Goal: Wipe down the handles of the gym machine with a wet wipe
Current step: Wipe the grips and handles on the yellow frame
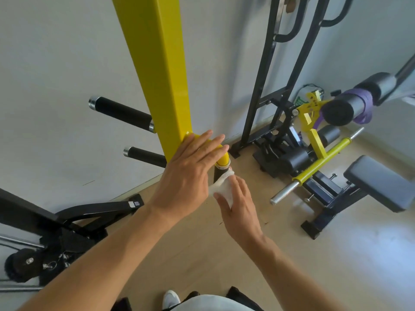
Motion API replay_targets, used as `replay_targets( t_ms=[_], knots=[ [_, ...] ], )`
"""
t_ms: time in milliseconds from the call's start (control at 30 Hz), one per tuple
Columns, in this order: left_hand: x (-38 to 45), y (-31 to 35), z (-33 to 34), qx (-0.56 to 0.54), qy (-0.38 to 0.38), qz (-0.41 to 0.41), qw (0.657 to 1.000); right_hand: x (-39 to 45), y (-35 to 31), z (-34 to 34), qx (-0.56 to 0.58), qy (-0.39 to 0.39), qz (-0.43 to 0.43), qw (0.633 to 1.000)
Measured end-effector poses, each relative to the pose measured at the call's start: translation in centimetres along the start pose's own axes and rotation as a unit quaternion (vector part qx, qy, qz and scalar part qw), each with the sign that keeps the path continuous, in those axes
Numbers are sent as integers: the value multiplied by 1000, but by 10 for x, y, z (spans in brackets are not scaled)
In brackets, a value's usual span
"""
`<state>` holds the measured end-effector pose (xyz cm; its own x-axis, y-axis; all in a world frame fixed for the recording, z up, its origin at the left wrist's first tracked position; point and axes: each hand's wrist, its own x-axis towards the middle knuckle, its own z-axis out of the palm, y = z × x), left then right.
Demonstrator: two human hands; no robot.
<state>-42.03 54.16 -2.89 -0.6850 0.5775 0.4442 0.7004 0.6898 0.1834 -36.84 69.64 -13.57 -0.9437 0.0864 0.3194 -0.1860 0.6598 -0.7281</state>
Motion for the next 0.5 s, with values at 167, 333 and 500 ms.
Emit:
replay_targets(
  t_ms=[167,333,500],
  knots=[
    [3,-1,4,-31,2,8,999,38,-21,4,85,60,57,993],
    [5,-1,3,-31,-6,12,999,34,-6,24,137,52,78,986],
    [3,-6,2,-20,-22,22,999,27,15,34,77,-6,81,994]
  ],
)
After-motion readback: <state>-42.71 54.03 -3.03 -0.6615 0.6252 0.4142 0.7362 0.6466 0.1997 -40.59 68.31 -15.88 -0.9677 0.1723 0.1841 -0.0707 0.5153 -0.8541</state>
